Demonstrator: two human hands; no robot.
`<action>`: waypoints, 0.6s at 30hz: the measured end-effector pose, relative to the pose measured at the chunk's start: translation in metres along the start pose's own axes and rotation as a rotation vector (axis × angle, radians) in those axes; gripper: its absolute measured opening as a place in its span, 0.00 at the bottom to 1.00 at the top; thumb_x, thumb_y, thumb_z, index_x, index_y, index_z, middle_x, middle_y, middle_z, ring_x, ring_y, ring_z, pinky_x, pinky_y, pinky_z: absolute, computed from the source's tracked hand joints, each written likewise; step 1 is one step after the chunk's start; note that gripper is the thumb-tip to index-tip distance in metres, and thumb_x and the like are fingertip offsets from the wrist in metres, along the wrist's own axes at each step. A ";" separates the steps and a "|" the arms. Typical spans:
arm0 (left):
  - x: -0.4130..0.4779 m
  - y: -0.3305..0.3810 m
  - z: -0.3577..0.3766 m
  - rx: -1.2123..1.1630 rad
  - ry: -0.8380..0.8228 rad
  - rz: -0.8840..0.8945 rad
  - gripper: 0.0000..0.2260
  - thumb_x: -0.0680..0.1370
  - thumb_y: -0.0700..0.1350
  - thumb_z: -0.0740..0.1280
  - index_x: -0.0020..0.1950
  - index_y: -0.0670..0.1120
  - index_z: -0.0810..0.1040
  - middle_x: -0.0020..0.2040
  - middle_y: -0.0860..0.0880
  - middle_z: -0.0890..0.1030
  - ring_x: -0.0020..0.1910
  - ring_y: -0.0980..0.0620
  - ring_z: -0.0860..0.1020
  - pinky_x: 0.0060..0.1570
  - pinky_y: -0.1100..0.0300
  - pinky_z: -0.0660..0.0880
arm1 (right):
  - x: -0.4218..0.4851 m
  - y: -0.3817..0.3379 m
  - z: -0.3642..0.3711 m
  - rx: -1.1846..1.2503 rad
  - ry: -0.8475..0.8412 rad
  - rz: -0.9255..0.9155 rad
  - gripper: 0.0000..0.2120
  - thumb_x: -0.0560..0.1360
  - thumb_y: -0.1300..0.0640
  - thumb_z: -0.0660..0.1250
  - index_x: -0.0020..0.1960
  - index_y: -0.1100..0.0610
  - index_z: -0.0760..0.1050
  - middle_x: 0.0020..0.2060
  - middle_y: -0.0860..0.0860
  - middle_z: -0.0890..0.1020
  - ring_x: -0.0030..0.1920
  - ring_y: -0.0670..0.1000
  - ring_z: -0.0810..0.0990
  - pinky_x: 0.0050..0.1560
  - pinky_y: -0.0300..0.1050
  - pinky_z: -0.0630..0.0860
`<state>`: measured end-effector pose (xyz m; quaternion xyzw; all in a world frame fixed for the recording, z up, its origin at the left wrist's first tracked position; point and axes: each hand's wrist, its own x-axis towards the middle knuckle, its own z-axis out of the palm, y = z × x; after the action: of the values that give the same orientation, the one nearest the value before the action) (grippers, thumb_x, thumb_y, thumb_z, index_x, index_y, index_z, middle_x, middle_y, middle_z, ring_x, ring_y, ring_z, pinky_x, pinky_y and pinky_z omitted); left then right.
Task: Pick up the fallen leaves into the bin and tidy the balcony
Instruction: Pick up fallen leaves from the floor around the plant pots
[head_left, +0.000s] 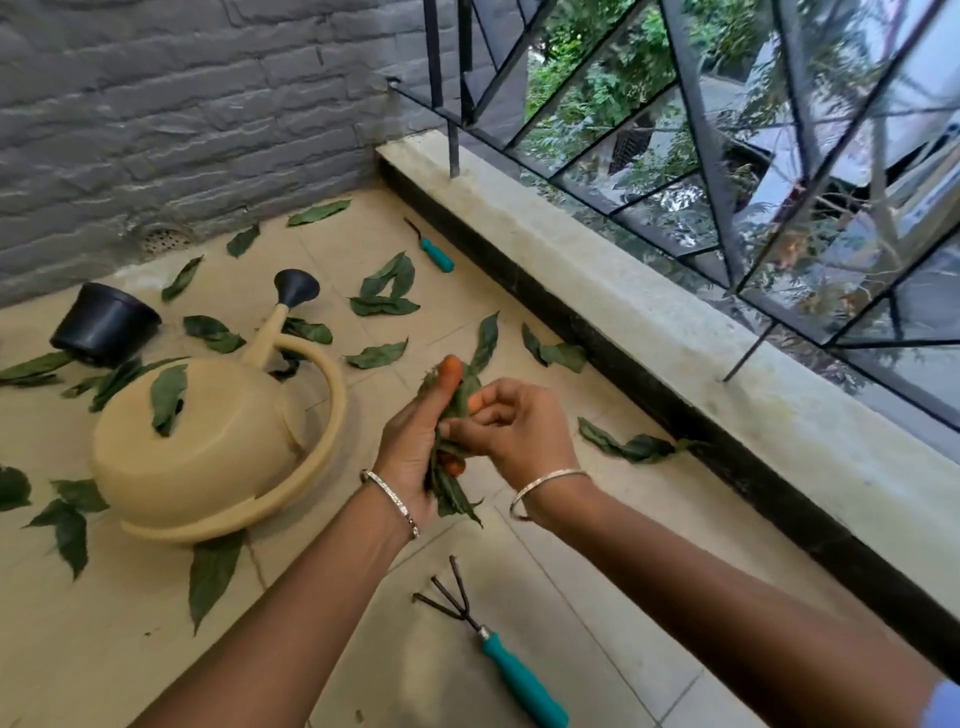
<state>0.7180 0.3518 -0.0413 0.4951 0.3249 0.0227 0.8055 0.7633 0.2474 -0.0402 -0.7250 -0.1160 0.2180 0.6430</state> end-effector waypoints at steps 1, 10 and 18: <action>0.001 -0.001 0.001 -0.009 0.012 -0.013 0.22 0.68 0.64 0.72 0.45 0.46 0.82 0.36 0.47 0.81 0.28 0.55 0.77 0.25 0.64 0.70 | -0.003 0.002 0.001 -0.028 -0.002 -0.018 0.10 0.69 0.62 0.77 0.46 0.62 0.79 0.36 0.56 0.85 0.38 0.52 0.86 0.44 0.53 0.84; 0.015 -0.016 0.017 -0.031 0.172 -0.017 0.17 0.73 0.57 0.73 0.40 0.43 0.78 0.39 0.40 0.81 0.34 0.46 0.80 0.30 0.59 0.78 | -0.019 0.019 -0.019 -0.279 -0.060 -0.191 0.11 0.78 0.61 0.68 0.57 0.53 0.83 0.43 0.48 0.84 0.43 0.46 0.85 0.51 0.51 0.82; 0.023 -0.015 0.021 -0.110 0.188 -0.119 0.17 0.75 0.58 0.71 0.38 0.47 0.70 0.29 0.51 0.72 0.24 0.56 0.76 0.18 0.67 0.64 | 0.026 0.065 -0.115 -0.642 0.333 -0.086 0.04 0.76 0.55 0.70 0.49 0.54 0.81 0.43 0.47 0.83 0.43 0.46 0.81 0.46 0.45 0.80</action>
<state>0.7435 0.3363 -0.0590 0.4256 0.4262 0.0388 0.7973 0.8324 0.1476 -0.0989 -0.9100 -0.1027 0.0223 0.4011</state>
